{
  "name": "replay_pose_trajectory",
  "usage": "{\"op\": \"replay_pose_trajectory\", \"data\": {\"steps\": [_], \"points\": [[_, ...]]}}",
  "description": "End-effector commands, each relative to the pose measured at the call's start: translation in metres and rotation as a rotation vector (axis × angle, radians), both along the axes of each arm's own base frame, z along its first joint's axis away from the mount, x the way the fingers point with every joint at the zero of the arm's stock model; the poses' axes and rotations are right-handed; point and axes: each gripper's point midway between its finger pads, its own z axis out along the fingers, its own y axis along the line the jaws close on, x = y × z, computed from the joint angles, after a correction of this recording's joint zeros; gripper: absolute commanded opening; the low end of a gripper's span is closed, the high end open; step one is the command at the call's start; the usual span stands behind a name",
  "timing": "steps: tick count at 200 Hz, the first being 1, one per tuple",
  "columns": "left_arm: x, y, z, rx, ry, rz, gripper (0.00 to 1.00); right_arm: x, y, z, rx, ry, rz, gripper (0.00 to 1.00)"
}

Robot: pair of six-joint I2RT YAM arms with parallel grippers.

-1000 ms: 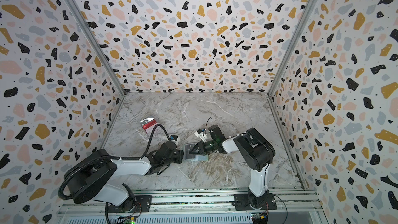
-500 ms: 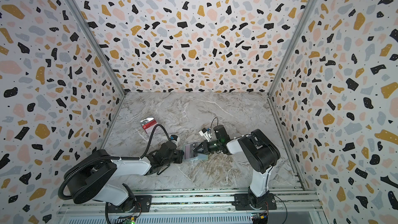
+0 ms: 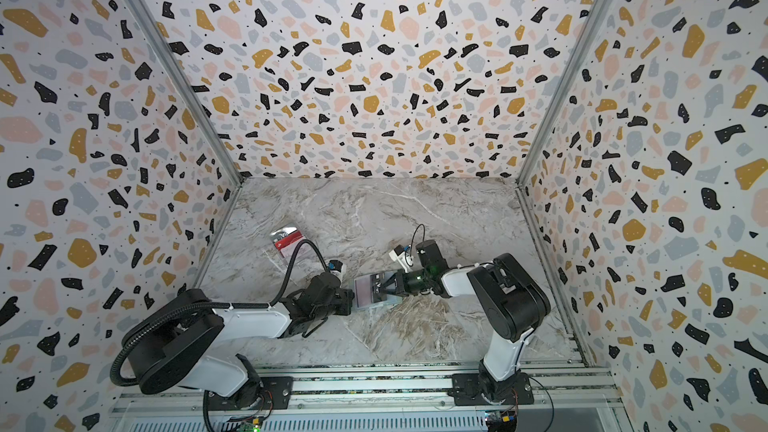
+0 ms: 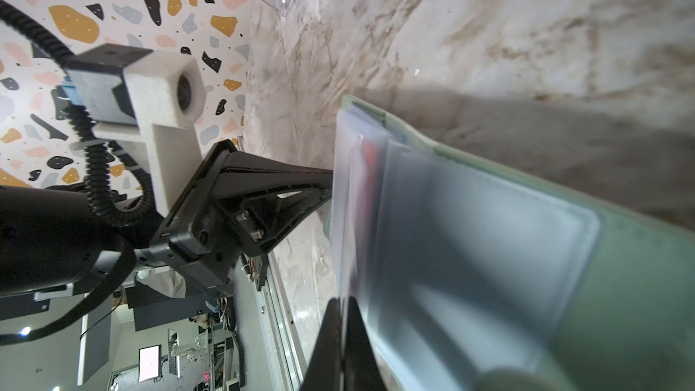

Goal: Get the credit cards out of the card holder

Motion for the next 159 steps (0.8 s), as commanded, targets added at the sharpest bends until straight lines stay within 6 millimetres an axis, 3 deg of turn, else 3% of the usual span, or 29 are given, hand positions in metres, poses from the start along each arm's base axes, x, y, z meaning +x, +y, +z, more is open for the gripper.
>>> {"op": "replay_pose_trajectory", "data": {"steps": [1,33,48,84,125,159], "points": [[-0.007,0.011,-0.01,0.054,0.025,0.003,0.0,0.006,-0.003,0.011,-0.028,-0.063,0.001,0.0],[-0.004,0.004,0.0,0.026,-0.004,-0.015,0.0,0.011,-0.009,0.013,-0.08,-0.096,-0.013,0.0],[-0.002,-0.001,0.012,-0.021,-0.04,-0.024,0.14,0.013,-0.013,0.017,-0.099,-0.128,-0.011,0.0],[0.007,-0.006,0.044,-0.048,-0.115,-0.034,0.27,0.016,-0.023,0.033,-0.103,-0.227,0.011,0.0],[0.017,-0.01,0.078,-0.029,-0.169,-0.044,0.5,0.014,-0.019,0.064,-0.051,-0.364,0.088,0.0],[0.026,-0.007,0.113,-0.025,-0.231,-0.018,0.6,0.012,-0.016,0.08,-0.009,-0.434,0.127,0.0]]}}
